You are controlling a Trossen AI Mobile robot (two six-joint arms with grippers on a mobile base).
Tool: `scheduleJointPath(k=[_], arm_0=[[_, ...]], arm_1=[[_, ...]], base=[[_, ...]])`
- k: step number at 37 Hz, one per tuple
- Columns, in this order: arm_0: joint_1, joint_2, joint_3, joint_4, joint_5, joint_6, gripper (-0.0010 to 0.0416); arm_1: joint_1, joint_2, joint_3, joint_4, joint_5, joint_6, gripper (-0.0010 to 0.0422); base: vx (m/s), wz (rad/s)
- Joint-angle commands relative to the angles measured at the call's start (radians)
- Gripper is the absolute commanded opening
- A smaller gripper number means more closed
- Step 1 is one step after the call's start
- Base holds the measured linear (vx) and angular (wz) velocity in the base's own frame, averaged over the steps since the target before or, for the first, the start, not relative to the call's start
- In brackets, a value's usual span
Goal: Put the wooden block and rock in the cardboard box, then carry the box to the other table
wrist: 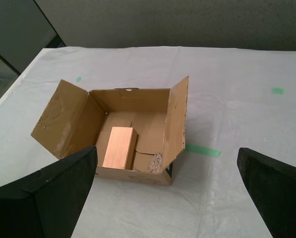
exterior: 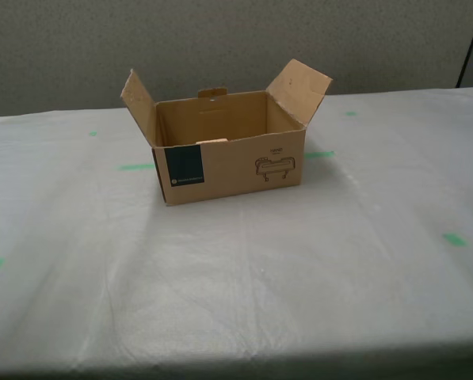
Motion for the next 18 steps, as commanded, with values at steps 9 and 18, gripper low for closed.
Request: scheduleJointPath(k=[9, 18], arm_0=[[0.0, 0.0, 0.0, 0.002, 0.003, 0.0, 0.0393], [0.0, 0.0, 0.0, 0.002, 0.003, 0.0, 0.0393]], arm_1=[[0.0, 0.0, 0.001, 0.001, -0.002, 0.001, 0.0394], [0.0, 0.0, 0.001, 0.001, -0.002, 0.001, 0.0394]], base=[[0.0, 0.0], [0.0, 0.0]])
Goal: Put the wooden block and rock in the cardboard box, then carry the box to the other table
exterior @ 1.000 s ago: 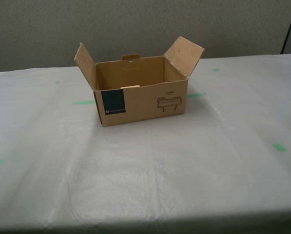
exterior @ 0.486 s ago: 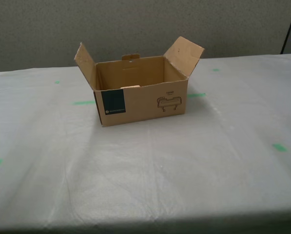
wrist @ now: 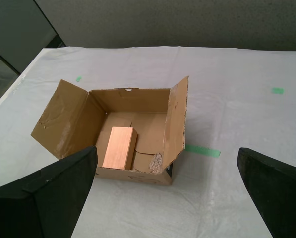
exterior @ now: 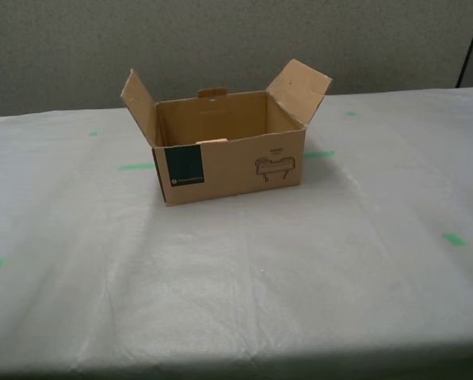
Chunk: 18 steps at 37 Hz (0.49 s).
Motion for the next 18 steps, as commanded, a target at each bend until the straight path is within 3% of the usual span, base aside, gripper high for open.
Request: scheduleJointPath(k=[1, 18], arm_0=[[0.001, 0.0, 0.0, 0.002, 0.003, 0.0, 0.0393], [0.001, 0.0, 0.0, 0.002, 0.003, 0.0, 0.0394]], arm_1=[[0.0, 0.0, 0.001, 0.001, -0.002, 0.001, 0.0394], [0.0, 0.0, 0.001, 0.001, -0.002, 0.001, 0.0394]], base=[[0.0, 0.0], [0.0, 0.0]])
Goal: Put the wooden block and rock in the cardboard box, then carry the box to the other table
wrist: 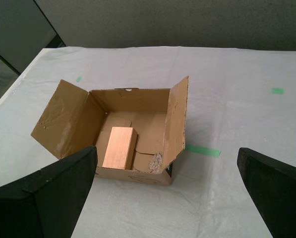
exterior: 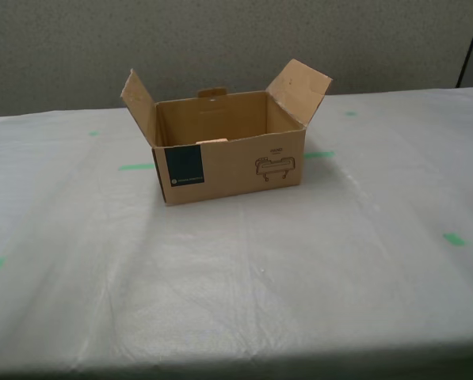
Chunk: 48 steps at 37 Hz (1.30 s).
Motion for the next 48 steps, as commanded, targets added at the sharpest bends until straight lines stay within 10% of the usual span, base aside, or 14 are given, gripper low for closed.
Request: scheduleJointPath(k=[1, 48], arm_0=[[0.001, 0.0, 0.0, 0.002, 0.003, 0.0, 0.0394], [0.001, 0.0, 0.0, 0.002, 0.003, 0.0, 0.0394]], arm_1=[[0.0, 0.0, 0.001, 0.001, -0.002, 0.0, 0.0394], [0.0, 0.0, 0.001, 0.001, -0.002, 0.001, 0.0394]], base=[[0.0, 0.0], [0.0, 0.0]])
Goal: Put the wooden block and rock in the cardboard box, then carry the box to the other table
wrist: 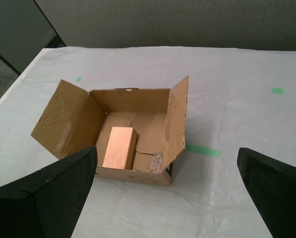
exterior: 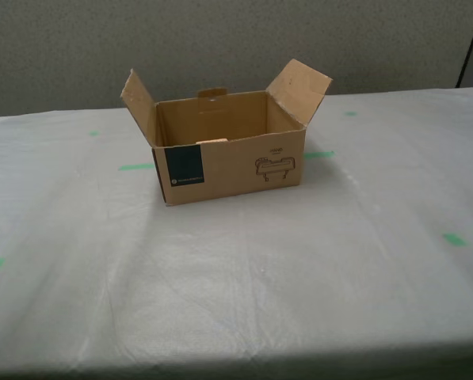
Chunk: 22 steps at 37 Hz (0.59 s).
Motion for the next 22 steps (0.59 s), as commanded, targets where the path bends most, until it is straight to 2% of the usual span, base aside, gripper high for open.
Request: scheduleJointPath(k=[1, 22], arm_0=[[0.0, 0.0, 0.0, 0.002, 0.003, 0.0, 0.0393], [0.0, 0.0, 0.0, 0.002, 0.003, 0.0, 0.0394]], arm_1=[[0.0, 0.0, 0.001, 0.001, -0.002, 0.001, 0.0394], [0.0, 0.0, 0.001, 0.001, -0.002, 0.001, 0.0394]], base=[[0.0, 0.0], [0.0, 0.0]])
